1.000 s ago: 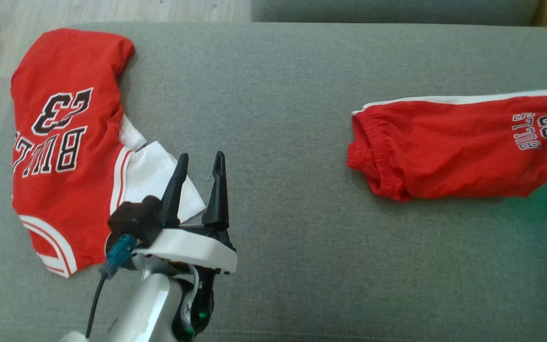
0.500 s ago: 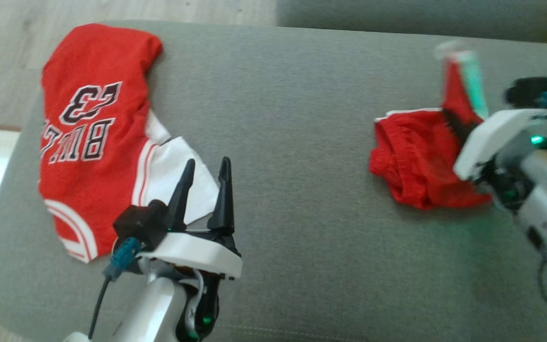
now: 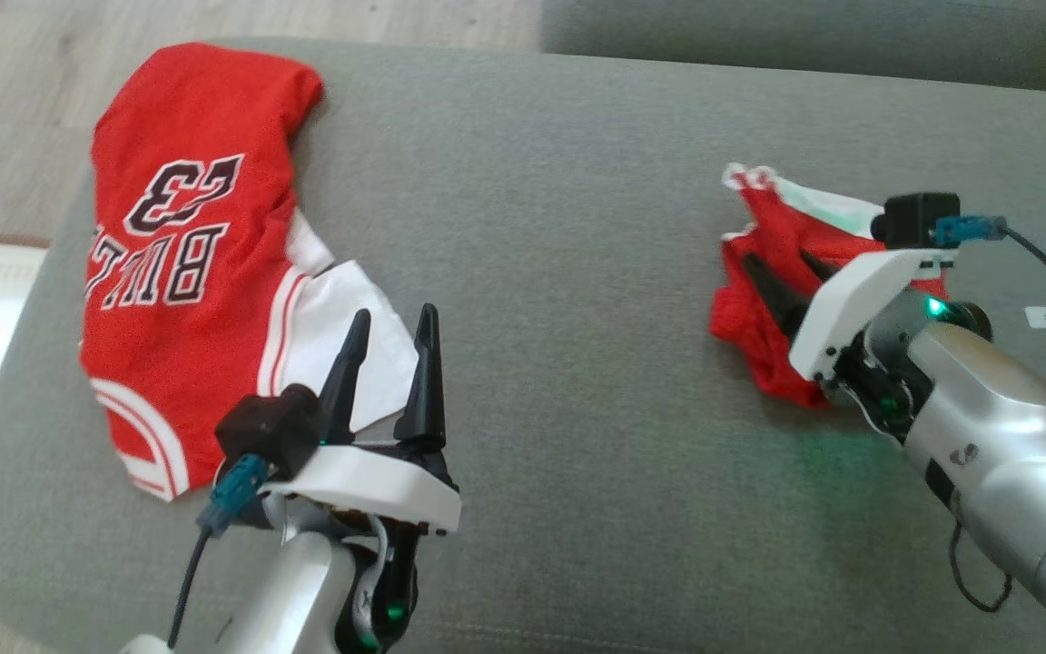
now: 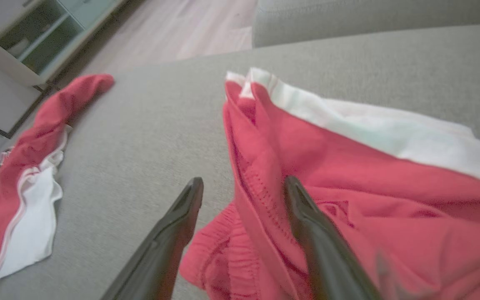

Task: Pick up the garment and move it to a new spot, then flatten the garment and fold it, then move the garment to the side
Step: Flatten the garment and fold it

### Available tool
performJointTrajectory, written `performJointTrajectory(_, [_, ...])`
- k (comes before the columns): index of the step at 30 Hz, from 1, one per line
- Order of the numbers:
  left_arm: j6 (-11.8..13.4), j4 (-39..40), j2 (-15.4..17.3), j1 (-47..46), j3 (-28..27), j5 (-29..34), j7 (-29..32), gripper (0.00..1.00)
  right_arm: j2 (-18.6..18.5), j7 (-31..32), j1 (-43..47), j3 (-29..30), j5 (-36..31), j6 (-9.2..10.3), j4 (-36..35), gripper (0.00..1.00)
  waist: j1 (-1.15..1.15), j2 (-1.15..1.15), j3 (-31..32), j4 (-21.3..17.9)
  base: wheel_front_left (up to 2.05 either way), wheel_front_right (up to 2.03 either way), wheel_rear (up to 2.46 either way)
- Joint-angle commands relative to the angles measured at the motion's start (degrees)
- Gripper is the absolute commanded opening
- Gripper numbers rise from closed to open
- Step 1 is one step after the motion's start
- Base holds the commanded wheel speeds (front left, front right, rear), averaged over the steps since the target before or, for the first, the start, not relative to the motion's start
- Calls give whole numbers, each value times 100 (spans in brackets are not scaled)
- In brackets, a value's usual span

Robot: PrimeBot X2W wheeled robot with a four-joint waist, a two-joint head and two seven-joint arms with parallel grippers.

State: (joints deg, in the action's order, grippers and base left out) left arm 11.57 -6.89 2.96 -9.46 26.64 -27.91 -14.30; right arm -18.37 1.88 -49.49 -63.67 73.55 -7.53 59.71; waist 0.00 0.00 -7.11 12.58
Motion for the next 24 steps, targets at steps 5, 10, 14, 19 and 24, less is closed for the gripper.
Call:
performJointTrajectory(5, [12,174,-8,-31,-344,10,-70,100,-344,-755,-17,363,244,4,-974,100,0,0,147,-369,0,0,0])
performJointTrajectory(10, [-39,184,-8,2,-375,11,-70,100,-1065,-1210,73,810,473,4,-1104,100,0,0,200,-498,0,0,0])
performJointTrajectory(14, [-68,175,-8,-27,-276,-44,-70,100,-1412,-1096,215,1185,919,4,-818,100,0,0,170,-405,0,0,0])
performJointTrajectory(19, [-54,159,-8,-48,-259,-62,-70,100,-1536,-464,146,1329,1279,4,-702,0,0,0,117,-263,0,0,0])
performJointTrajectory(24, [-58,156,-8,-105,-204,-65,-70,100,-1572,796,-211,1346,1627,4,-436,0,0,0,-7,-71,0,0,0])
